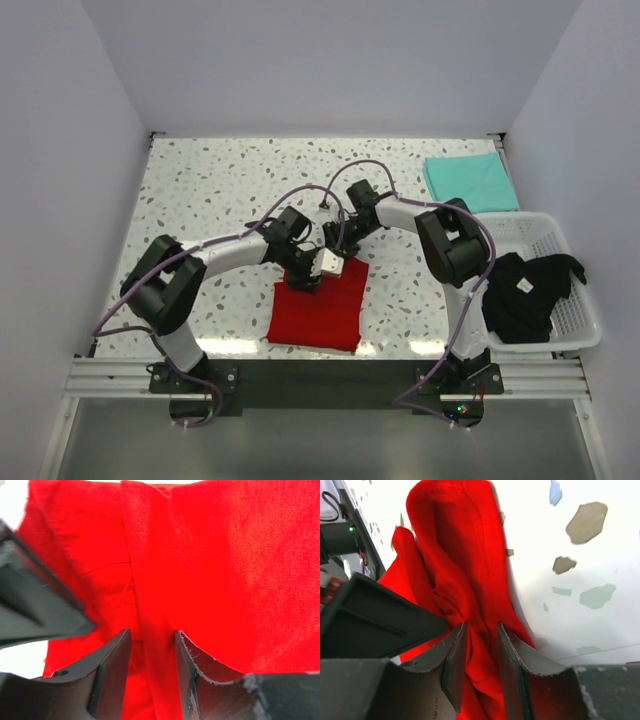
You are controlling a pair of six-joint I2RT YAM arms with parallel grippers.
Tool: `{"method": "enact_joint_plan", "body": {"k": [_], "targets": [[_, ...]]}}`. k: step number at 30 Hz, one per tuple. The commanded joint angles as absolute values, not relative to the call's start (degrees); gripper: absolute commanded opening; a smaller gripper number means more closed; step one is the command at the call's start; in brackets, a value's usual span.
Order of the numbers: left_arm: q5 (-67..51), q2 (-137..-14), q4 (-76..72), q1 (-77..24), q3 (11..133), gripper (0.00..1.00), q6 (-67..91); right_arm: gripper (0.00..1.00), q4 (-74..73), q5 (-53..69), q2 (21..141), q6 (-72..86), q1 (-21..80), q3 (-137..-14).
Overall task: Fold and stack the t-shirts
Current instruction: Fold the tshirt
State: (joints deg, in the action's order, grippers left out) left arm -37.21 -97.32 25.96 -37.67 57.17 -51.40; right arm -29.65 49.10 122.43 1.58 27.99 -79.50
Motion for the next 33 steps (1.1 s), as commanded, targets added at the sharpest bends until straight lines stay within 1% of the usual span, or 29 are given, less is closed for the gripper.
{"method": "enact_joint_plan", "body": {"k": [1,3,6,7,9,10,11,17,20,28,33], "targets": [[-40.25,-98.96,27.42,-38.06,59.85,0.45,-51.15,0.35,-28.65,46.59,124.45,0.79,27.95,-81.83],[-40.43,-99.66,28.3,-38.14,60.38,0.44,-50.98,0.34,-28.74,46.5,125.5,0.26,27.95,-82.09],[-39.99,-100.63,28.74,-38.14,61.26,0.34,-50.54,0.34,-28.83,46.67,126.21,0.26,27.86,-82.35],[-39.99,-100.9,29.09,-38.14,61.61,0.24,-50.62,0.34,-28.83,46.67,126.56,0.26,27.86,-82.35],[-40.25,-100.99,30.06,-38.23,62.66,0.15,-50.36,0.34,-28.83,46.58,126.65,-1.3,27.86,-82.27],[-40.51,-100.46,29.88,-38.23,62.75,0.04,-50.36,0.34,-28.92,46.67,126.91,-1.49,27.86,-82.18],[-40.43,-99.07,29.45,-38.32,62.49,0.0,-50.01,0.34,-29.0,46.67,127.09,-1.84,27.86,-82.0],[-36.39,-92.03,24.62,-40.16,60.38,0.0,-50.36,0.32,-30.23,46.85,128.32,-3.6,28.04,-81.65],[-34.37,-90.53,22.86,-40.52,60.47,0.0,-51.32,0.32,-30.59,47.11,128.41,-4.04,28.04,-81.48],[-27.79,-91.4,16.1,-40.52,60.91,0.0,-54.84,0.31,-31.64,47.99,128.67,-5.27,28.04,-81.56],[-22.69,-91.67,9.06,-40.43,58.28,0.0,-56.16,0.31,-32.17,48.34,128.58,-5.54,28.04,-81.65]]}}
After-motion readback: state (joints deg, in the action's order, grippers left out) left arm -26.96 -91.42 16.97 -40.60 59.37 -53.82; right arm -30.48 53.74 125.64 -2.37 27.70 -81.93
